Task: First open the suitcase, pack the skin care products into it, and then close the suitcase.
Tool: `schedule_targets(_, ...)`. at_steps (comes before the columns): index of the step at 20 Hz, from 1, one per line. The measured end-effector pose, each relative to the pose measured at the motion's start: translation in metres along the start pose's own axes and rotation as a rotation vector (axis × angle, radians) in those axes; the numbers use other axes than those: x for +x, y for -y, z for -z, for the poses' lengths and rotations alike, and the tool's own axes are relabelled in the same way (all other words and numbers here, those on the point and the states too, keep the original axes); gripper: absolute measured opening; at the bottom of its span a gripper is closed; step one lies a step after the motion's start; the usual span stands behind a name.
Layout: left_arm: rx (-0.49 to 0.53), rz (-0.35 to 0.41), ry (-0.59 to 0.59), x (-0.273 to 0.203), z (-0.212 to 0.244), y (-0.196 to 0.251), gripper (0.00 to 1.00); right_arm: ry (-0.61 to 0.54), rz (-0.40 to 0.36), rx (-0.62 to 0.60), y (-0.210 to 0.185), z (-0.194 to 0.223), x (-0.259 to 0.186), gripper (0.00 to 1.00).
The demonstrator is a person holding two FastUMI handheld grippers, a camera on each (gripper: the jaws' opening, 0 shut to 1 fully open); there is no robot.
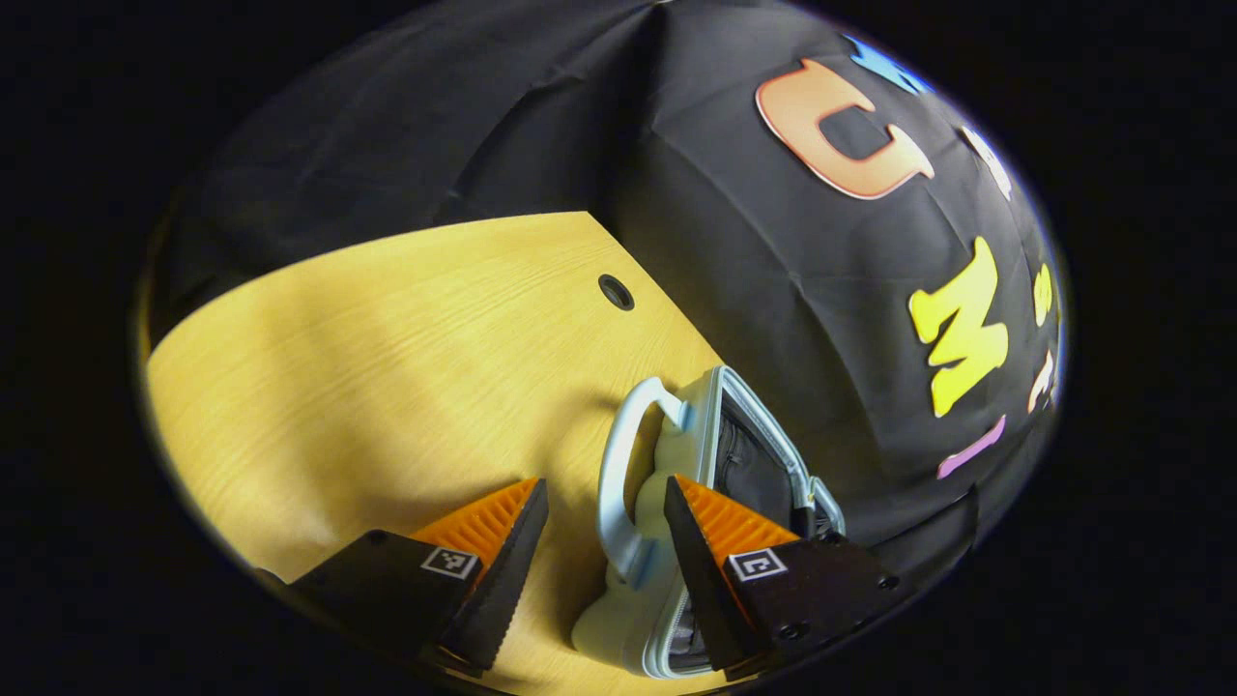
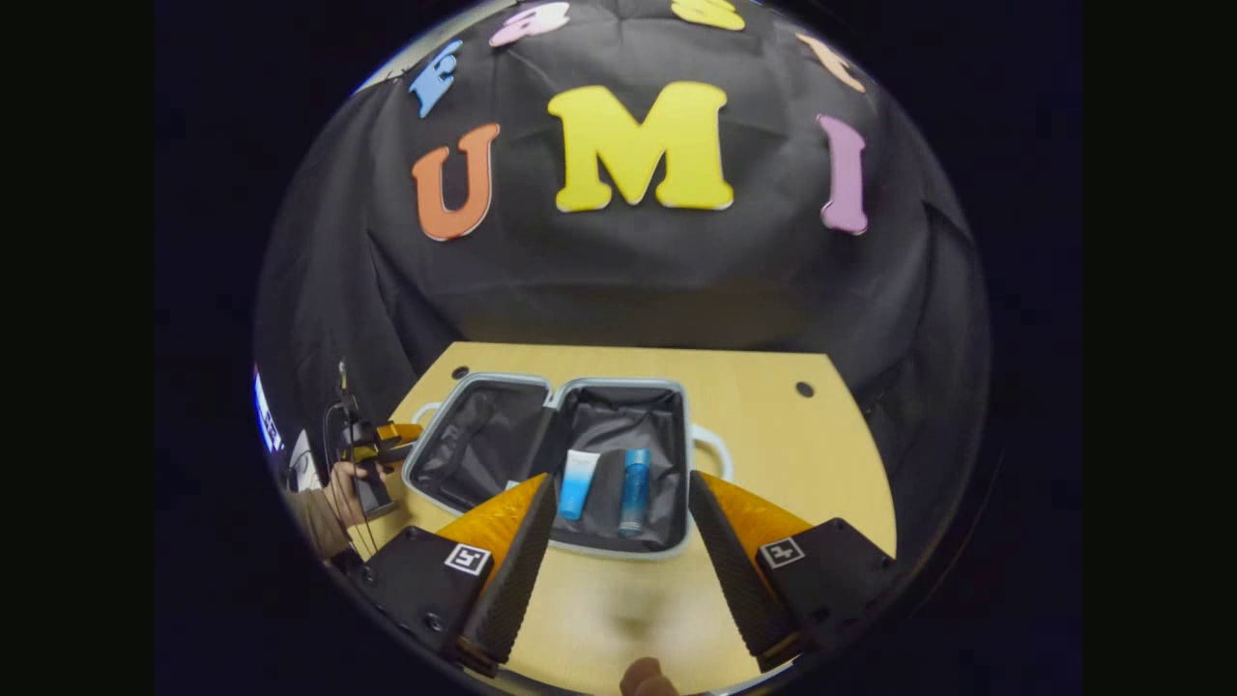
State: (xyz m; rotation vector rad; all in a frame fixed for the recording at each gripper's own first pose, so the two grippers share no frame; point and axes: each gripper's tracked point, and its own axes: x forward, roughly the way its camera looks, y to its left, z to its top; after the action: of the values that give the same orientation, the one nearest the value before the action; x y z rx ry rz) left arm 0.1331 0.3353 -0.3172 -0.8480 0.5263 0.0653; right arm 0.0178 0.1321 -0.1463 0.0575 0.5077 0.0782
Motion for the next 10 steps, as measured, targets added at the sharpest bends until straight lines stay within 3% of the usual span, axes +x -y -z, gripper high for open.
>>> schedule_targets(1, -0.042, 0.012, 0.001, 0.003, -0.001, 0.002, 0.78, 0.020, 0.039, -0.003, 0.015, 0.001, -0.019, 0.77)
schedule_targets(3, -0.101, 0.028, -0.017, 0.008, 0.004, 0.003, 0.71, 0.074, 0.137, 0.012, 0.051, -0.006, -0.054, 0.81)
schedule_targets(4, -0.110, 0.026, -0.014, 0.011, 0.004, 0.003, 0.63, 0.094, 0.172, 0.035, 0.064, -0.008, -0.068, 0.77)
schedule_targets(6, -0.129, 0.035, -0.006, 0.016, 0.004, 0.007, 0.54, 0.108, 0.200, 0.088, 0.077, 0.000, -0.083, 0.81)
schedule_targets(7, -0.149, 0.049, 0.000, 0.017, 0.003, 0.011, 0.39, 0.103, 0.214, 0.109, 0.087, 0.004, -0.086, 0.79)
schedule_targets(8, -0.167, 0.052, 0.010, 0.015, 0.001, 0.012, 0.42, 0.102, 0.222, 0.128, 0.096, 0.006, -0.088, 0.81)
schedule_targets(10, -0.172, 0.009, 0.036, 0.016, -0.002, 0.006, 0.30, 0.104, 0.232, 0.148, 0.111, 0.007, -0.091, 0.81)
